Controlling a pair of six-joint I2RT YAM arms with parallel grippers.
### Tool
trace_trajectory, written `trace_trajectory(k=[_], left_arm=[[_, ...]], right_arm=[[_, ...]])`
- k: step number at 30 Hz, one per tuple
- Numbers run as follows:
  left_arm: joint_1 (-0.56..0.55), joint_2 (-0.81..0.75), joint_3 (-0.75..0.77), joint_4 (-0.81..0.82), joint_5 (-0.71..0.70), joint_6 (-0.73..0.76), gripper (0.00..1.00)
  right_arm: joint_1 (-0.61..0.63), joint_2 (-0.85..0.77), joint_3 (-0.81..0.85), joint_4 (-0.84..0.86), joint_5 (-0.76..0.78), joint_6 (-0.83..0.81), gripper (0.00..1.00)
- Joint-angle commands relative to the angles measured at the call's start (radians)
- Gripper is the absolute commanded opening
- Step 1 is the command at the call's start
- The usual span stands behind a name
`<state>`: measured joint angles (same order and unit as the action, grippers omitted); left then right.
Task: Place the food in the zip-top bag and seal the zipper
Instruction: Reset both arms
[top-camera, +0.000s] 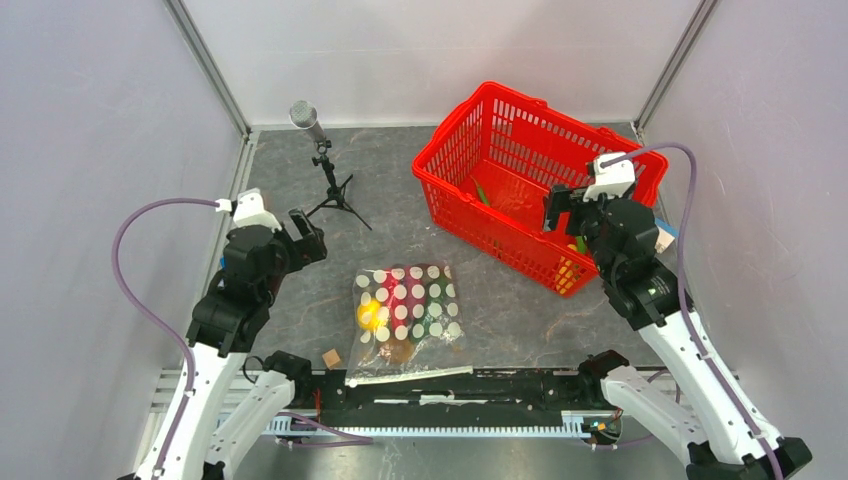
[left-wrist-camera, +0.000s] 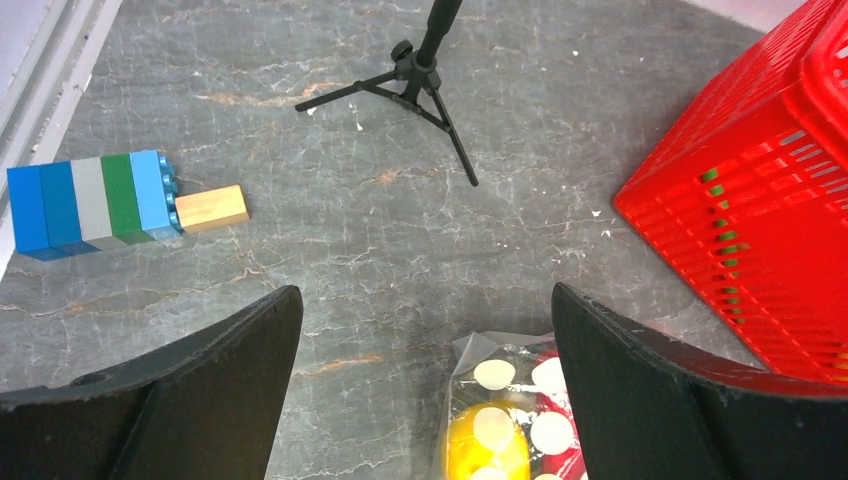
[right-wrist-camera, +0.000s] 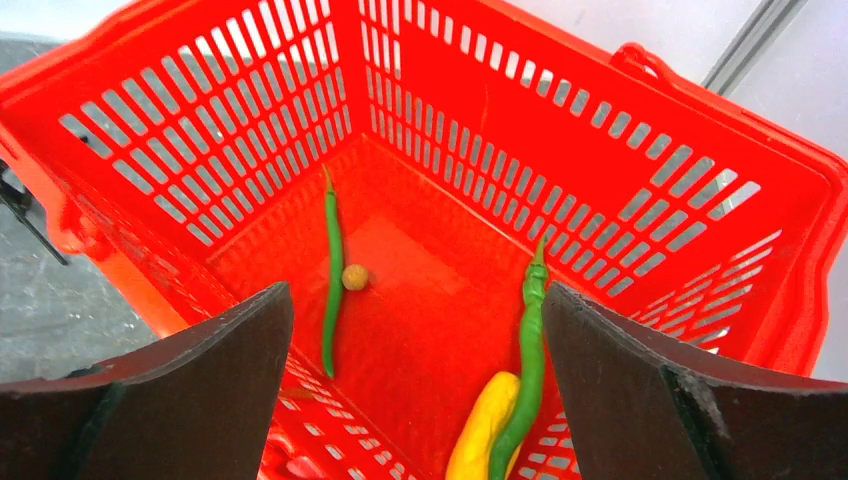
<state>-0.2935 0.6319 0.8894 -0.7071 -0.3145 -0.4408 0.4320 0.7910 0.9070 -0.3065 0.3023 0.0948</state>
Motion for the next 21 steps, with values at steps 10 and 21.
trace_trajectory(k=[10,21], left_arm=[[0.004,0.019,0.175,-0.014,-0.042,0.02,1.0],[0.004,0.016,0.141,-0.018,-0.063,0.038,1.0]], right_arm=[[-0.027,-0.176,-0.173,0.207,-0.135,0.078,0.98],[-0.027,-0.117,-0.159,0.151,-0.175,0.089,0.98]])
